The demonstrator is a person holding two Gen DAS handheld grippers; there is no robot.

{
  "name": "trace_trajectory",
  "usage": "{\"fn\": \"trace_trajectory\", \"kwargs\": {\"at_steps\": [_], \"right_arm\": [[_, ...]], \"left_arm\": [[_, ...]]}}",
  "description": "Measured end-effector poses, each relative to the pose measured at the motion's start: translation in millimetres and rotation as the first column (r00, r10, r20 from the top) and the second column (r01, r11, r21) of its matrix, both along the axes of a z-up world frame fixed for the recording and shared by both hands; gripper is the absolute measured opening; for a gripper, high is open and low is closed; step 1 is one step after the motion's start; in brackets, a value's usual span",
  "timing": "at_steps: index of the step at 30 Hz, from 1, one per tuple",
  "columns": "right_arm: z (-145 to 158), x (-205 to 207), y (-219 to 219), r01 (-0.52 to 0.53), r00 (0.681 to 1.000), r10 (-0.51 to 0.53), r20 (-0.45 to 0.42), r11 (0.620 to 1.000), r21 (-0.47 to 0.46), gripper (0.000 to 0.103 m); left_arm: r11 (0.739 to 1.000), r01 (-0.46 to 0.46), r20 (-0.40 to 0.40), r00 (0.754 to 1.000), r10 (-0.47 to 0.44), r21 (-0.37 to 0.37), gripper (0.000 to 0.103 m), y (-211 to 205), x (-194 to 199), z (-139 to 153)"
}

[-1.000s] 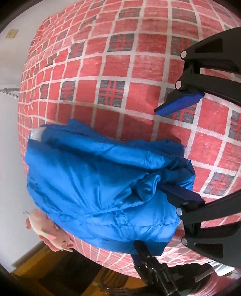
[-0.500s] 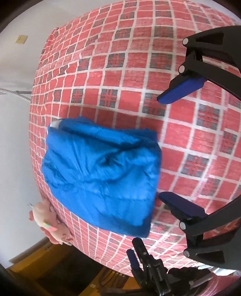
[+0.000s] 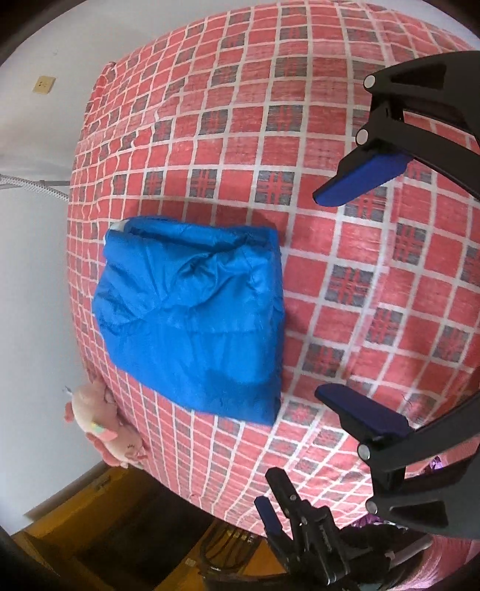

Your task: Fold large clothes

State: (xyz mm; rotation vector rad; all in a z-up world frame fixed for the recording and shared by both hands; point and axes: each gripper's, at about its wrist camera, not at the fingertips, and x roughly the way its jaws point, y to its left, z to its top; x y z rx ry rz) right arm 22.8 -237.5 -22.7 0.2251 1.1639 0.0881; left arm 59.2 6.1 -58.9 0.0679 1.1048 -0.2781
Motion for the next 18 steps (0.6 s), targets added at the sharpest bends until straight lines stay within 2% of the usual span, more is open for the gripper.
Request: {"fn": "trace_trajectory", "kwargs": {"at_steps": [7,18], "right_arm": [[9.8,-10.6,7.6,0.01,1.0,-0.01,0.0,1.0,-0.017,0.097],[22.9,-23.2,14.2,0.015,1.0,-0.015,0.012,0.999,-0.03,0.097]], "left_arm": [[0.999,0.025,0.004,1.0,-0.026,0.03,0.092,-2.7,-16.1,8.0],[1.0,0.011,0.02,1.0,-0.011,0.017,0.092,4.9,-31.3,22.8]]}}
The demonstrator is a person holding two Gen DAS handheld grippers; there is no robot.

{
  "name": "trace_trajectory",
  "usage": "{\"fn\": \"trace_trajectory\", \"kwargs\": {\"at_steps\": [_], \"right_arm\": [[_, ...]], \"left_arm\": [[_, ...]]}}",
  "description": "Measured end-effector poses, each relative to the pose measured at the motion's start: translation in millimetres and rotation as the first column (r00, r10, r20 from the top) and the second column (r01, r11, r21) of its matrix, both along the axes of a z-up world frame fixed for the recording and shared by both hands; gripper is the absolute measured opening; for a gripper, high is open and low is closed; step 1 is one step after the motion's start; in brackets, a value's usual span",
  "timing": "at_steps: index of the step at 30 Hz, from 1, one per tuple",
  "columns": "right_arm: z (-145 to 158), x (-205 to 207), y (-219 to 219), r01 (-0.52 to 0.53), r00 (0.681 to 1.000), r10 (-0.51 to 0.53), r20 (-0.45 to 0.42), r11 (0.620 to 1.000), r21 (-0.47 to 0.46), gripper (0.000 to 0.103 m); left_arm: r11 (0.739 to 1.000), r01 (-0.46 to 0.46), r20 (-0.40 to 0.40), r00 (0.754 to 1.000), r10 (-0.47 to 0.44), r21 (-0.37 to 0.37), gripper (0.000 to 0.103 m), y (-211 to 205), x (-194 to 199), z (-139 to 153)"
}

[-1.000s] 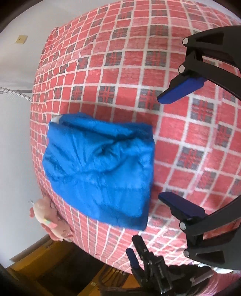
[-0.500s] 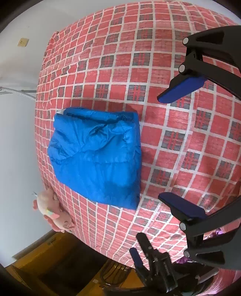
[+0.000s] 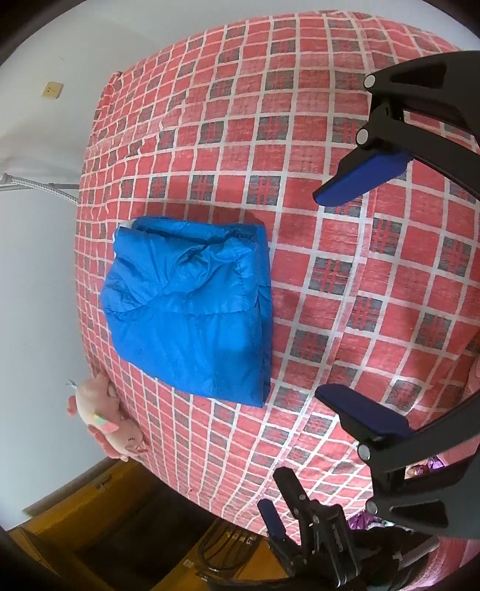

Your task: Fold large clothes

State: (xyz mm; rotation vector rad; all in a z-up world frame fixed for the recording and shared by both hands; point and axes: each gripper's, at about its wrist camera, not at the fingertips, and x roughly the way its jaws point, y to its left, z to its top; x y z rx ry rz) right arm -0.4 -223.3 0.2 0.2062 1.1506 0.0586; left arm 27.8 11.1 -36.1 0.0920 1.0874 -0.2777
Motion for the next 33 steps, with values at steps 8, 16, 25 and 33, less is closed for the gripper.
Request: {"fn": "trace_trajectory", "kwargs": {"at_steps": [8,16,25,33], "right_arm": [[6.0,-3.5,5.9,-0.004,1.0,0.004,-0.002,1.0,-0.014,0.098],[10.1,-5.3,6.3,-0.005,1.0,0.005,0.0,1.0,-0.016,0.099],[9.4,-5.7,8.2,0.002,1.0,-0.002,-0.007,1.0,-0.019,0.099],[8.5,-5.3,8.1,0.007,1.0,-0.007,-0.009,1.0,-0.019,0.099]], "left_arm": [[1.0,-0.005,0.01,1.0,0.005,-0.009,0.092,4.7,-7.6,8.0],[1.0,0.001,0.019,1.0,-0.001,-0.01,0.092,3.7,-11.3,14.4],[1.0,0.003,0.018,1.0,-0.003,-0.007,0.092,2.9,-11.9,15.4],[1.0,0.008,0.017,1.0,-0.008,-0.002,0.092,3.5,-10.3,14.8]]}}
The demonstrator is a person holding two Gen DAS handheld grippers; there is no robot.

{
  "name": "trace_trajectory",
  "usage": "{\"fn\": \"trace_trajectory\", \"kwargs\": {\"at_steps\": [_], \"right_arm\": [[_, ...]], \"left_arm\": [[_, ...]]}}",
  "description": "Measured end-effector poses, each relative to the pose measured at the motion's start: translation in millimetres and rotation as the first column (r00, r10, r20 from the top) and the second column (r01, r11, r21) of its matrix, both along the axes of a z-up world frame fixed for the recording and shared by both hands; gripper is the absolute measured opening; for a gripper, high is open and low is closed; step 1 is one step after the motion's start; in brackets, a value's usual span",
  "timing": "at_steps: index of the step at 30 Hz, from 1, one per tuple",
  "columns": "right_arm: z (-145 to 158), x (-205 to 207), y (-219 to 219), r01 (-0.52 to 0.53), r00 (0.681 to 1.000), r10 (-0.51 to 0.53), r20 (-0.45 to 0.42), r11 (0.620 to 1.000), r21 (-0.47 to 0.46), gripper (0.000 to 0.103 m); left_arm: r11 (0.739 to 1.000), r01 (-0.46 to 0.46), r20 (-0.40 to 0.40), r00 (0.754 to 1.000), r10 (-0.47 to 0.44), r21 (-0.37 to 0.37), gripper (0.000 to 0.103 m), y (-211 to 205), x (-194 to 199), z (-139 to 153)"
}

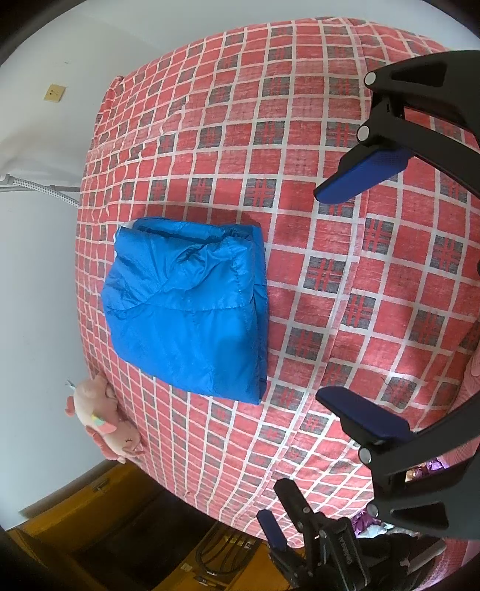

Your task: Fold large clothes

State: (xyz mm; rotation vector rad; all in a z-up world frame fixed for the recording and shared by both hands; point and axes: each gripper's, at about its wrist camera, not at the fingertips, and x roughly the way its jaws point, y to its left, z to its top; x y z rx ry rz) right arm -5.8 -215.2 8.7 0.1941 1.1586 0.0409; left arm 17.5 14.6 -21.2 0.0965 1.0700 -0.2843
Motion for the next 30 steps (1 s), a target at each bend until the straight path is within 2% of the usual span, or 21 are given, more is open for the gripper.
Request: {"fn": "trace_trajectory", "kwargs": {"at_steps": [30], "right_arm": [[-0.9,2.1,1.1,0.01,1.0,-0.01,0.0,1.0,0.005,0.099]], "left_arm": [[1.0,0.017,-0.009,1.0,-0.017,0.008,0.092,-1.3,4.8,-7.3]]}}
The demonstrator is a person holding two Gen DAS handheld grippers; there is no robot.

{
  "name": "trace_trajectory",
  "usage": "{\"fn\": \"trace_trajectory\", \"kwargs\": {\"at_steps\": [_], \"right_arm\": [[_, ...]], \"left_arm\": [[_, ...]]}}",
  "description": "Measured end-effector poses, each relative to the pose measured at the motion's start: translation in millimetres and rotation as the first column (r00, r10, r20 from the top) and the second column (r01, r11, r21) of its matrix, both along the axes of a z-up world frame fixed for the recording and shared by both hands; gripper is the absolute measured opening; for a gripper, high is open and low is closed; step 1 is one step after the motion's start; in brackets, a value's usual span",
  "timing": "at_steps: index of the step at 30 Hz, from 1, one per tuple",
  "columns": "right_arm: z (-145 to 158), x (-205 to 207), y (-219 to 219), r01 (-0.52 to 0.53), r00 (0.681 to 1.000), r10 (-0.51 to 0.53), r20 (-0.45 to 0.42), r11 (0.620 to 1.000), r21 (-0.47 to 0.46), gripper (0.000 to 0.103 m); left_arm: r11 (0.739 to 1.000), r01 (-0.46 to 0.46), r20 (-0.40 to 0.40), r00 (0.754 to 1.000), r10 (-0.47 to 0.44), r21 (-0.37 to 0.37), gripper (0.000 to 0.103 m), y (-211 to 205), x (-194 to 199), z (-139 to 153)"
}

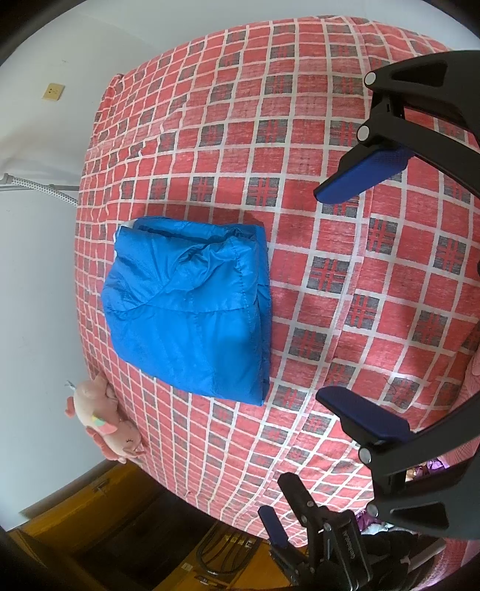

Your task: Fold large clothes

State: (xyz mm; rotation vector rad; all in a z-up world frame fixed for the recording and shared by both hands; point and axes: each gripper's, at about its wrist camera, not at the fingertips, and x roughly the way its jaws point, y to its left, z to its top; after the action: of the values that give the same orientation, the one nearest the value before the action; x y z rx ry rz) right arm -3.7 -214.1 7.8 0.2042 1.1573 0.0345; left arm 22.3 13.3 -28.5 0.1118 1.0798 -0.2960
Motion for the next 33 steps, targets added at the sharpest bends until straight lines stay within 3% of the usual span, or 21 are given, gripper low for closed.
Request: {"fn": "trace_trajectory", "kwargs": {"at_steps": [33], "right_arm": [[-5.6,4.2,-2.9,-0.005,1.0,0.005,-0.012,1.0,0.005,0.099]], "left_arm": [[0.999,0.033,-0.017,0.999,-0.033,0.009,0.092,3.1,7.5,-6.3]]}}
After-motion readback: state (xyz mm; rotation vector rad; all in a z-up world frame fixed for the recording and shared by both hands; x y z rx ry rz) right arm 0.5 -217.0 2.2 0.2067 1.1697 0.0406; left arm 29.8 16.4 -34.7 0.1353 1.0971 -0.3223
